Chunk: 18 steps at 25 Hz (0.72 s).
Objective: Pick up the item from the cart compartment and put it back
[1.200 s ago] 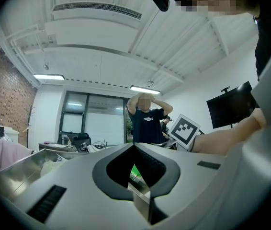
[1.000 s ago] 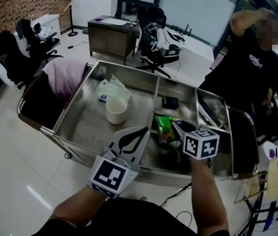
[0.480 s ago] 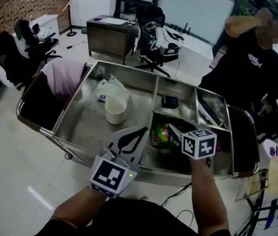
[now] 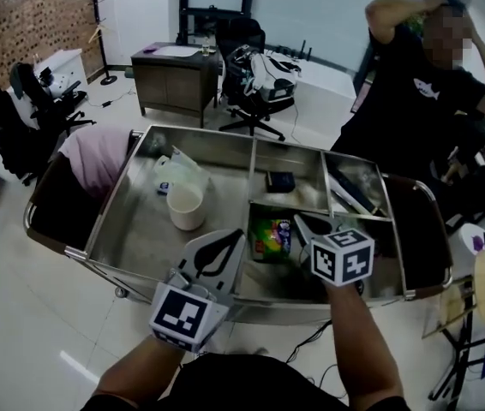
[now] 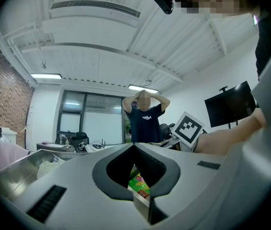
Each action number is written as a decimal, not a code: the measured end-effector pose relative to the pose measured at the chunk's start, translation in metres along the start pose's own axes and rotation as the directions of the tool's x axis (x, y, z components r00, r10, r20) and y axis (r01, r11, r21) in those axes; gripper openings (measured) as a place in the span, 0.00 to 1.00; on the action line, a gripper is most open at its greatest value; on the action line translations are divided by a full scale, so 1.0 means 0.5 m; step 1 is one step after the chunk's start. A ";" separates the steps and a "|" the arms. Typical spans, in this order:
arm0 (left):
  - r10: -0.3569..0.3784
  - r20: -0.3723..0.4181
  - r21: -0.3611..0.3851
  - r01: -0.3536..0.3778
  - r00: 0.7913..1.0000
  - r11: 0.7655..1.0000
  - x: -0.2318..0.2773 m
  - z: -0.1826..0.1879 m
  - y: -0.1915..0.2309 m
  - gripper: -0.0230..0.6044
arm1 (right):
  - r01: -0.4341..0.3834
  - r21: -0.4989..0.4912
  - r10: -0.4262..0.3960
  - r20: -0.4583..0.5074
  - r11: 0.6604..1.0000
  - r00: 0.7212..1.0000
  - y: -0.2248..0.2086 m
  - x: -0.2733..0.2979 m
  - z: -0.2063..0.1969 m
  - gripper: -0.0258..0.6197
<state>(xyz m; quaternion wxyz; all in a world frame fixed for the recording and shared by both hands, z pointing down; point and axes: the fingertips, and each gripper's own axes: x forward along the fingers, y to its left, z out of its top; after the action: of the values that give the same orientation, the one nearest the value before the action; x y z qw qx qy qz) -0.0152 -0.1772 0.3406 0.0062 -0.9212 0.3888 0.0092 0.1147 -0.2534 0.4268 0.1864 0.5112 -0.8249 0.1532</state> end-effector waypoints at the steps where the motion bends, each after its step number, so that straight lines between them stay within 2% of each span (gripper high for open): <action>1: -0.003 0.001 0.000 0.003 1.000 1.000 0.003 0.002 -0.003 0.04 | -0.006 0.007 0.006 0.012 1.000 1.000 0.001 -0.005 0.006 0.06; 6: -0.003 -0.013 -0.011 0.003 1.000 1.000 0.005 -0.003 -0.014 0.04 | -0.055 0.038 0.052 0.072 0.998 0.996 0.023 -0.028 0.025 0.06; 18: -0.028 -0.040 0.020 0.029 0.999 0.999 0.015 -0.005 -0.030 0.04 | -0.045 0.082 0.025 0.227 0.996 0.974 0.011 -0.133 0.076 0.06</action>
<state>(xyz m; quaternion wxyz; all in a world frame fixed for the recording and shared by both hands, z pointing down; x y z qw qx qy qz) 0.0010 -0.1720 0.3431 0.0080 -0.9265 0.3759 -0.0133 0.1310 -0.2157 0.3622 0.0665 0.5181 -0.8423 0.1329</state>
